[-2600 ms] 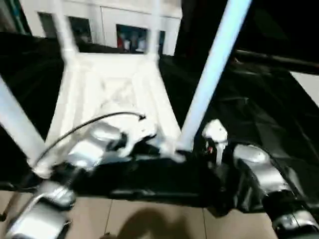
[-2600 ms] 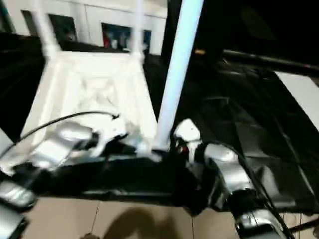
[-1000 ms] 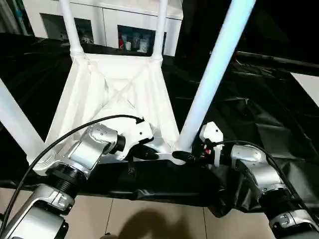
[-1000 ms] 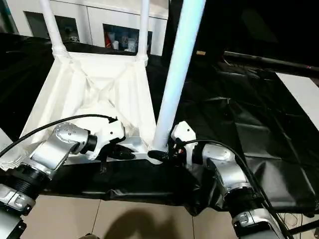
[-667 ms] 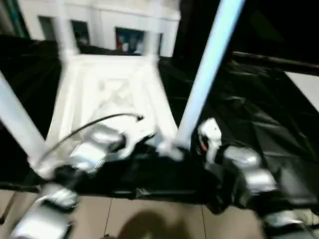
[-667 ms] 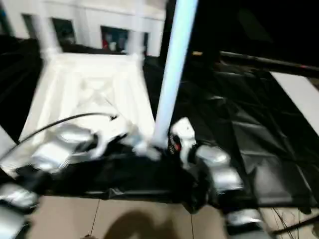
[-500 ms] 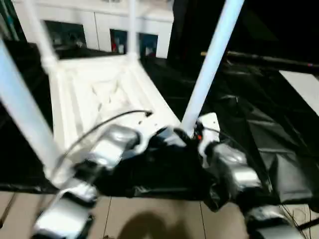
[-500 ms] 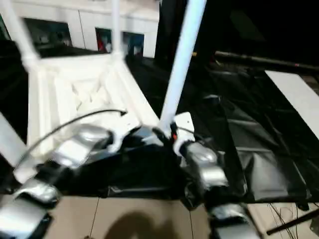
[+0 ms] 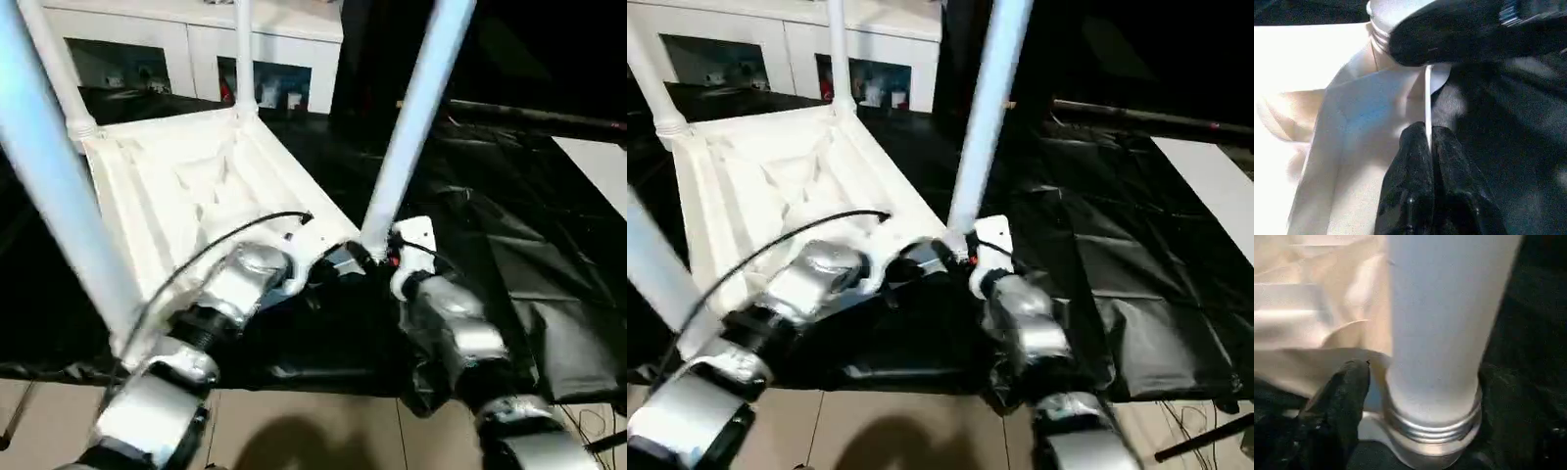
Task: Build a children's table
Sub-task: Rotate leg to tighten
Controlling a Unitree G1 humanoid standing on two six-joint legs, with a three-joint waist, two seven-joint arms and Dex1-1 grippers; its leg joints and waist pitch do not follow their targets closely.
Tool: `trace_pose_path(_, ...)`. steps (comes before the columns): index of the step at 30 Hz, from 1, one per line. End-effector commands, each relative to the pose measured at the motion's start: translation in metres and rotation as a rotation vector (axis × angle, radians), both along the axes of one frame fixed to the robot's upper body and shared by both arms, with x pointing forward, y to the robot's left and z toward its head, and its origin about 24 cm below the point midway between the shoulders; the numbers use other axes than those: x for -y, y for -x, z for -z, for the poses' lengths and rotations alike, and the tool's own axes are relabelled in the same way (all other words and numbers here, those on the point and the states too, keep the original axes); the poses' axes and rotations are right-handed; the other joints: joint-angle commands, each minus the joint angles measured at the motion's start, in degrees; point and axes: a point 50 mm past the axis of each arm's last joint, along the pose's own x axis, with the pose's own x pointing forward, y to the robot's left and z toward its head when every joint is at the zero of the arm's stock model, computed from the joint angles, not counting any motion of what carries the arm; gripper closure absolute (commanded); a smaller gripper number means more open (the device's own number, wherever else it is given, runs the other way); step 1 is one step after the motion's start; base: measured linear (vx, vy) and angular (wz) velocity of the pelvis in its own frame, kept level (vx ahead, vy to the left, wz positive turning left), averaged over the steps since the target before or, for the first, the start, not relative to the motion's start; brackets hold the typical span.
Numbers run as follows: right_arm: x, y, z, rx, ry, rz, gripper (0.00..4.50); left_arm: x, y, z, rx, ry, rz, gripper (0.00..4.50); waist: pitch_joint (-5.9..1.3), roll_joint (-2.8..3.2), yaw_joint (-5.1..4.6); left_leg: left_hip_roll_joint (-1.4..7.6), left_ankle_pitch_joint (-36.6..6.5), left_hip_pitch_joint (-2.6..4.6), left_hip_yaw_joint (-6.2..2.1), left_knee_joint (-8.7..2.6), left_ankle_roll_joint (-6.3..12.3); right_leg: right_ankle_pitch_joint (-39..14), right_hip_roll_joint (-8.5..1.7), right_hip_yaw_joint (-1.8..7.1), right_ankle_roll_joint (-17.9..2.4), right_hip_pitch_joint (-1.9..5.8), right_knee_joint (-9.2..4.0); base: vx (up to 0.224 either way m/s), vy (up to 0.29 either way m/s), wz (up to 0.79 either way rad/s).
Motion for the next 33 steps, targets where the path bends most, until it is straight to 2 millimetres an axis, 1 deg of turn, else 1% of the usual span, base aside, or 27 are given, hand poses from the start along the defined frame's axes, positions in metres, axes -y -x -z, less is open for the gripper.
trace_pose_path(1,-0.004,0.006,-0.006,0.017,0.019,-0.171,0.68,-0.005,0.018,0.024,-0.12,0.013,0.081,4.5,-2.4,-0.3,0.65,1.12,-18.79,0.06,-0.11,-3.78,1.97,-24.68,-2.73,1.72,-7.02,1.99,-5.46,0.0,0.0,0.0)
trace_pose_path(2,0.002,0.013,-0.007,0.031,0.062,-0.281,0.68,-0.01,0.024,0.023,-0.129,0.027,0.164,4.5,-2.4,-0.26,0.74,1.09,-18.69,0.16,-0.06,-3.72,2.01,-24.86,-2.78,1.76,-7.1,1.83,-5.51,0.0,0.0,0.0)
trace_pose_path(3,0.002,0.013,-0.007,0.031,0.062,-0.281,0.68,-0.01,0.024,0.023,-0.129,0.027,0.164,4.5,-2.5,-0.29,0.84,1.25,-18.16,0.21,-0.04,-3.72,2.25,-24.2,-2.89,1.82,-7.47,1.93,-5.45,0.0,0.0,0.0)
trace_pose_path(4,0.006,0.017,-0.008,0.037,0.083,-0.327,0.68,-0.013,0.027,0.022,-0.146,0.03,0.193,4.5,-2.5,-0.14,0.96,1.29,-17.72,0.18,-0.01,-3.79,2.1,-23.41,-2.81,1.79,-7.99,1.84,-5.29,0.0,0.0,0.0)
trace_pose_path(5,0.009,0.02,-0.008,0.042,0.099,-0.364,0.68,-0.016,0.03,0.022,-0.157,0.035,0.228,4.5,-2.42,-0.05,1.1,1.34,-17.7,0.24,0.0,-3.83,1.92,-23.32,-2.85,1.81,-8.04,1.77,-5.27,0.0,0.0,0.0)
trace_pose_path(6,0.013,0.023,-0.009,0.047,0.117,-0.409,0.68,-0.019,0.036,0.019,-0.184,0.062,0.299,4.5,-2.52,-0.08,1.24,1.39,-17.57,0.26,-0.03,-3.86,1.73,-22.57,-2.82,1.78,-8.39,1.87,-5.05,0.0,0.0,0.0)
trace_pose_path(7,0.016,0.026,-0.01,0.048,0.13,-0.449,0.68,-0.022,0.041,0.017,-0.201,0.08,0.349,4.5,-2.59,0.03,1.38,1.46,-16.74,0.19,-0.04,-3.87,1.71,-20.42,-2.79,1.81,-9.04,1.97,-4.67,0.0,0.0,0.0)
trace_pose_path(8,0.018,0.03,-0.011,0.044,0.135,-0.488,0.68,-0.025,0.045,0.015,-0.211,0.082,0.391,4.5,-2.57,0.11,1.48,1.53,-16.33,0.28,0.08,-3.9,1.82,-18.42,-2.6,1.87,-9.65,1.88,-4.54,0.0,0.0,0.0)
trace_pose_path(9,0.018,0.03,-0.011,0.044,0.135,-0.488,0.68,-0.025,0.045,0.015,-0.211,0.082,0.391,4.5,-2.68,0.15,1.58,1.57,-16.06,0.42,0.09,-3.83,1.86,-17.07,-2.59,1.86,-10.06,1.93,-4.33,0.0,0.0,0.0)
trace_pose_path(10,0.02,0.036,-0.011,0.031,0.153,-0.565,0.68,-0.03,0.048,0.014,-0.217,0.073,0.413,4.5,-2.66,0.26,1.8,1.62,-16.04,0.66,0.28,-3.75,2.21,-15.07,-2.44,1.9,-10.93,1.76,-4.15,0.0,0.0,0.0)
trace_pose_path(12,0.02,0.037,-0.011,0.03,0.155,-0.57,0.68,-0.03,0.048,0.014,-0.217,0.072,0.413,4.5,-2.58,0.27,1.82,1.57,-15.99,0.75,0.45,-3.75,2.38,-13.77,-2.28,1.98,-11.69,1.63,-3.97,0.0,0.0,0.0)
trace_pose_path(13,0.022,0.043,-0.008,0.011,0.198,-0.628,0.68,-0.035,0.048,0.012,-0.218,0.077,0.403,4.5,-2.52,0.09,1.92,1.56,-15.54,0.51,0.41,-3.81,2.17,-13.56,-2.31,1.98,-11.62,1.91,-3.81,0.0,0.0,0.0)
trace_pose_path(14,0.022,0.044,-0.008,0.007,0.205,-0.638,0.68,-0.036,0.048,0.012,-0.218,0.08,0.397,4.5,-2.52,0.06,1.97,1.54,-15.5,0.47,0.46,-3.81,2.18,-13.66,-2.31,2.03,-11.41,1.98,-3.83,0.0,0.0,0.0)
trace_pose_path(15,0.021,0.044,-0.007,0.005,0.206,-0.64,0.68,-0.037,0.048,0.012,-0.217,0.081,0.393,4.5,-2.45,0.05,2.02,1.53,-15.53,0.43,0.47,-3.83,2.16,-14.06,-2.37,2.1,-11.14,1.99,-3.89,0.0,0.0,0.0)
trace_pose_path(16,0.02,0.044,-0.007,0.004,0.198,-0.639,0.68,-0.038,0.047,0.012,-0.216,0.08,0.39,4.5,-2.44,-0.12,1.97,1.36,-15.56,0.33,0.51,-3.81,2.09,-15.37,-2.41,2.23,-10.42,1.99,-4.0,0.0,0.0,0.0)
trace_pose_path(17,0.02,0.044,-0.007,0.003,0.192,-0.639,0.84,-0.038,0.047,0.012,-0.216,0.079,0.392,4.5,-2.45,-0.13,1.95,1.33,-15.69,0.35,0.52,-3.81,2.02,-15.89,-2.44,2.25,-10.24,1.96,-4.05,0.0,0.0,0.0)
trace_pose_path(18,0.018,0.043,-0.008,0.001,0.178,-0.639,0.84,-0.038,0.047,0.012,-0.216,0.08,0.391,4.5,-2.48,-0.13,1.92,1.34,-15.82,0.41,0.53,-3.76,1.98,-16.46,-2.5,2.32,-10.02,1.89,-4.12,0.0,0.0,0.0)
trace_pose_path(19,0.018,0.043,-0.008,0.0,0.173,-0.639,0.84,-0.038,0.047,0.012,-0.216,0.08,0.391,4.5,-2.35,-0.12,1.88,1.33,-16.42,0.47,0.57,-3.77,2.0,-17.56,-2.51,2.37,-9.78,1.74,-4.29,0.0,0.0,0.0)
trace_pose_path(20,0.017,0.044,-0.008,-0.005,0.165,-0.644,0.84,-0.038,0.048,0.011,-0.217,0.08,0.392,4.5,-2.36,-0.12,1.87,1.35,-16.69,0.5,0.54,-3.79,1.97,-18.2,-2.56,2.37,-9.64,1.74,-4.35,0.0,0.0,0.0)
trace_pose_path(22,0.016,0.044,-0.008,-0.01,0.158,-0.653,1.18,-0.039,0.048,0.011,-0.217,0.081,0.395,4.5,-2.32,-0.19,1.86,1.42,-16.97,0.48,0.46,-3.85,1.74,-19.09,-2.53,2.38,-9.3,1.7,-4.4,0.0,0.0,0.0)
trace_pose_path(23,0.016,0.044,-0.008,-0.01,0.153,-0.652,1.22,-0.039,0.049,0.01,-0.217,0.082,0.395,4.5,-2.35,-0.12,1.84,1.42,-16.83,0.44,0.43,-3.89,1.65,-18.78,-2.52,2.37,-9.32,1.73,-4.34,0.0,0.0,0.0)
trace_pose_path(25,0.016,0.043,-0.009,-0.007,0.144,-0.649,1.27,-0.039,0.049,0.01,-0.217,0.085,0.394,4.5,-2.36,-0.17,1.8,1.44,-16.51,0.43,0.44,-3.88,1.65,-17.95,-2.49,2.38,-9.5,1.76,-4.24,0.0,0.0,0.0)
trace_pose_path(28,0.015,0.043,-0.011,-0.004,0.133,-0.652,1.63,-0.039,0.049,0.01,-0.218,0.087,0.393,4.5,-2.39,-0.16,1.82,1.37,-15.59,0.44,0.55,-3.76,2.03,-16.24,-2.44,2.4,-10.02,1.8,-4.11,0.0,0.0,0.0)
trace_pose_path(33,0.016,0.044,-0.011,-0.006,0.122,-0.662,1.79,-0.041,0.051,0.012,-0.224,0.087,0.392,4.5,-2.4,-0.12,1.81,1.36,-15.0,0.39,0.56,-3.74,2.21,-15.82,-2.42,2.37,-10.12,1.88,-4.04,0.0,0.0,0.0)
